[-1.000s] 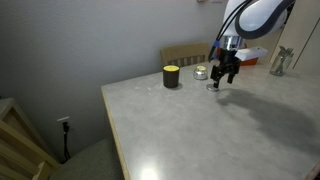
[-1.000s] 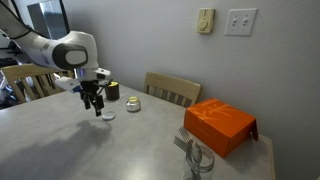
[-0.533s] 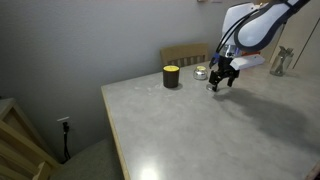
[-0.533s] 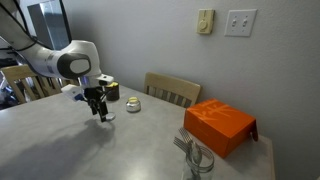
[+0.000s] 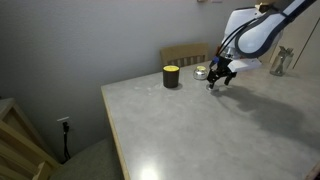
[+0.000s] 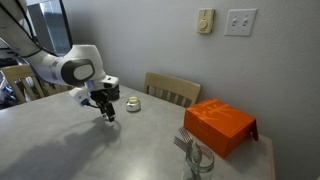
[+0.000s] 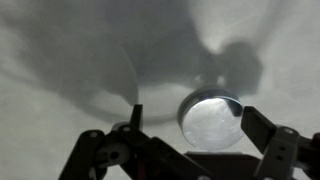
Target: Place the lid on the jar
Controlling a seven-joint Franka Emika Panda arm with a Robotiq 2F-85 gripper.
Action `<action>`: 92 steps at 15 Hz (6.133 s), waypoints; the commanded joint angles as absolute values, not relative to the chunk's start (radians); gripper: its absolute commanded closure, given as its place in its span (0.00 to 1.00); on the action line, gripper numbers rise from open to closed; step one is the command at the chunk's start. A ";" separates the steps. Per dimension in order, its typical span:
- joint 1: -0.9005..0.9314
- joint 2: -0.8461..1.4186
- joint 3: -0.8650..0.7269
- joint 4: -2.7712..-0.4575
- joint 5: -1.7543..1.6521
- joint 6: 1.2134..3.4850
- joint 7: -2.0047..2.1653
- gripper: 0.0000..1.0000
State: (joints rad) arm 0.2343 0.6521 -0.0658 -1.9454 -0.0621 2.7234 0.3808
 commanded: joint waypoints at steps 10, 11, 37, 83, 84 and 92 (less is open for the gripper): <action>0.279 0.679 -0.108 -1.872 -0.087 2.678 0.377 0.00; 0.276 0.686 -0.102 -1.864 -0.082 2.679 0.371 0.00; 0.311 0.667 -0.122 -1.845 -0.122 2.627 0.354 0.56; 0.121 0.884 -0.020 -1.272 -0.158 2.289 -0.035 0.56; 0.122 0.893 -0.017 -1.260 -0.156 2.286 -0.037 0.56; 0.140 0.972 -0.005 -1.158 -0.148 2.275 -0.048 0.56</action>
